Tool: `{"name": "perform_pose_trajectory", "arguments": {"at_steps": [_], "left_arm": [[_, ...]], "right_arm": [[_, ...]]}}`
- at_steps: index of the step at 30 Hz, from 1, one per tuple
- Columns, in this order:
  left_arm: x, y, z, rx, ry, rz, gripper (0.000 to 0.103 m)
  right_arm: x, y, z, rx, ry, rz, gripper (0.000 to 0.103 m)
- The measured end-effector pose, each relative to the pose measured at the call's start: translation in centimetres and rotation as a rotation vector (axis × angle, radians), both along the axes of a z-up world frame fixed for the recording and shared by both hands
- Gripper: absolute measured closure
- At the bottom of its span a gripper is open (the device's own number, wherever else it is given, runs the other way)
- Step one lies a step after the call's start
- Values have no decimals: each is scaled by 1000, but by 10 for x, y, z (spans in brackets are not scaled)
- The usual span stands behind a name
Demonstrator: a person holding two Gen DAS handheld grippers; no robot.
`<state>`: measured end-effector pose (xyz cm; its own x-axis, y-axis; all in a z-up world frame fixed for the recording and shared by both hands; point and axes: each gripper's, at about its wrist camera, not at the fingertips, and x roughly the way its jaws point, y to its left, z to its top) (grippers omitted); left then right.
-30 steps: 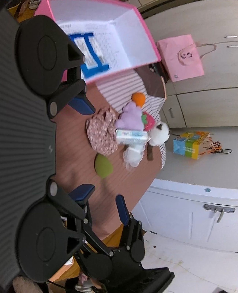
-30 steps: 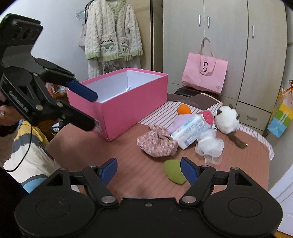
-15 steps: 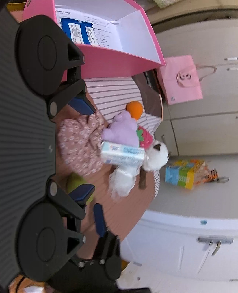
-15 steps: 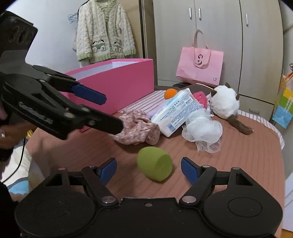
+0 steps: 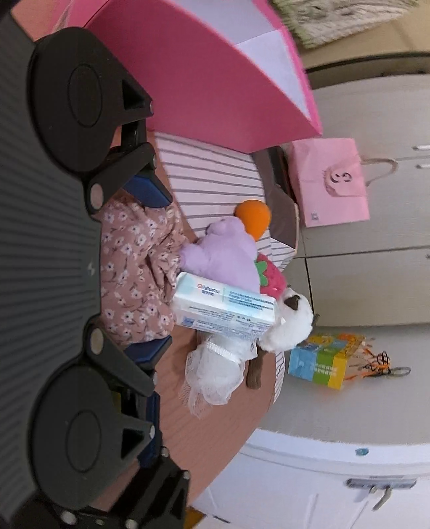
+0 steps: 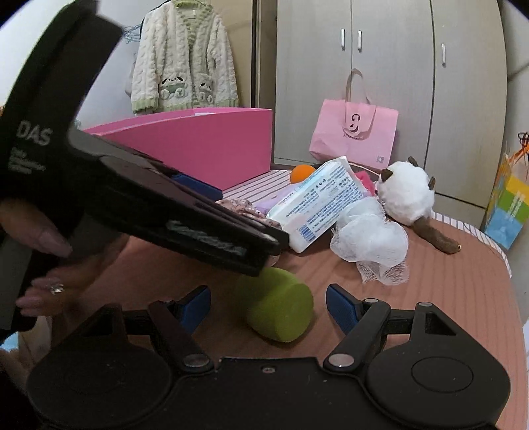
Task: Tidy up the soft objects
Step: 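Grasp the pink floral scrunchie with the left gripper while the right gripper grasps the green sponge, then carry the scrunchie and green sponge over the pink box with both grippers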
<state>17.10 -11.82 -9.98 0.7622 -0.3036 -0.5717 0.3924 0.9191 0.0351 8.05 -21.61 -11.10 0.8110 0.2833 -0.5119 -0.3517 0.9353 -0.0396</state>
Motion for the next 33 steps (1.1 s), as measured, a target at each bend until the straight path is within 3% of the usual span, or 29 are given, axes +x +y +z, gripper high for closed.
{"name": "perform_pose_trajectory", "arguments": {"at_steps": [3,8,12,15,17,22,33], "left_arm": [[3,4,-4,-19,48,18,20],[9,12,-11,-40,84,69,20],[7,7,-12,-4,76,69,22],[5,6,-10,8,71,72,38],[1,3,-9,24,52,75,57],[-5,6,-9,12,34,75,83],[-19,28,-4,-42,52,79,88]], "right_arm": [[0,-2,-2,26,2,-16,25],[-6,-8,-4,73,-2,-58,41],[-8,-7,-6,98,-17,-88,52],[-9,-4,-8,95,-29,-107,53],[-10,-5,-10,107,-41,-111,53],[-11,-6,-12,125,-50,-121,53],[-15,7,-8,89,-45,-187,55]]}}
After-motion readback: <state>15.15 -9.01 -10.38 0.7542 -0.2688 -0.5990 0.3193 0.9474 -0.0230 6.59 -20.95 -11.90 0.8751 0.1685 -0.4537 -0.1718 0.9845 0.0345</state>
